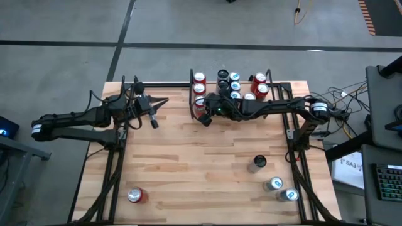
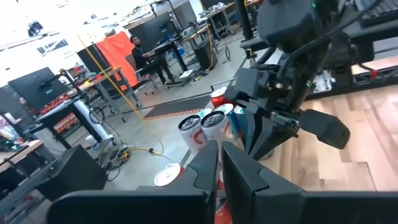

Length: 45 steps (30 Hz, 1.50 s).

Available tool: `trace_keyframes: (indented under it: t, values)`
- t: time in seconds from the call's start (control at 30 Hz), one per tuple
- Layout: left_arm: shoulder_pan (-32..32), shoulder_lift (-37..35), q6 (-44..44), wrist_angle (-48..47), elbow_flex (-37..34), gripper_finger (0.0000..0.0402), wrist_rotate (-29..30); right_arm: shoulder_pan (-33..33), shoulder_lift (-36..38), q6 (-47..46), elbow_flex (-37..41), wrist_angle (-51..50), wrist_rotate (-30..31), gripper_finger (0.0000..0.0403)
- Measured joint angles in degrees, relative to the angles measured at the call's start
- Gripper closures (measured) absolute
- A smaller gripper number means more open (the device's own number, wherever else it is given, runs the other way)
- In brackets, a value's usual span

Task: Place canned beverage on shelf
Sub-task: Put the orange soda can on the shelf, then adjust the blue soda can on the shelf

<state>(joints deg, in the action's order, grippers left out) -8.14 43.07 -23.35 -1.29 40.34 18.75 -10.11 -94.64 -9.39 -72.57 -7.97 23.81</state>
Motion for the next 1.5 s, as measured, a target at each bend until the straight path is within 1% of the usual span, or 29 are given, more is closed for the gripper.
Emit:
trace_keyframes:
  t: [0.2, 0.87, 1.1, 1.2, 1.3, 1.5]
  values:
    - [0.00, 0.09, 0.00, -0.03, 0.00, 0.0397, 1.70, -0.02, -1.06, 0.37, -0.46, 0.44, 0.22, 0.0390]
    - [0.00, 0.13, 0.02, 0.03, 0.00, 0.0397, 1.72, -0.02, -1.13, 1.60, -0.33, 1.49, 0.00, 0.0390]
    - [0.00, 0.35, 0.13, 1.48, 0.02, 0.0397, 1.72, -0.02, -0.74, 4.05, -0.24, 2.97, 0.00, 0.0390]
    - [0.00, 0.37, 0.09, 1.30, 0.02, 0.0397, 1.72, -0.02, 0.33, 4.02, -2.32, -0.96, 0.07, 0.0390]
    - [0.00, 0.37, 0.09, 1.26, 0.02, 0.0397, 1.72, -0.01, 1.26, 3.00, -5.70, -7.62, 0.23, 0.0390]
    - [0.00, 0.50, 0.07, 1.21, 0.02, 0.0397, 1.72, -0.41, 2.07, -3.22, -13.83, -28.20, 0.22, 0.0390]
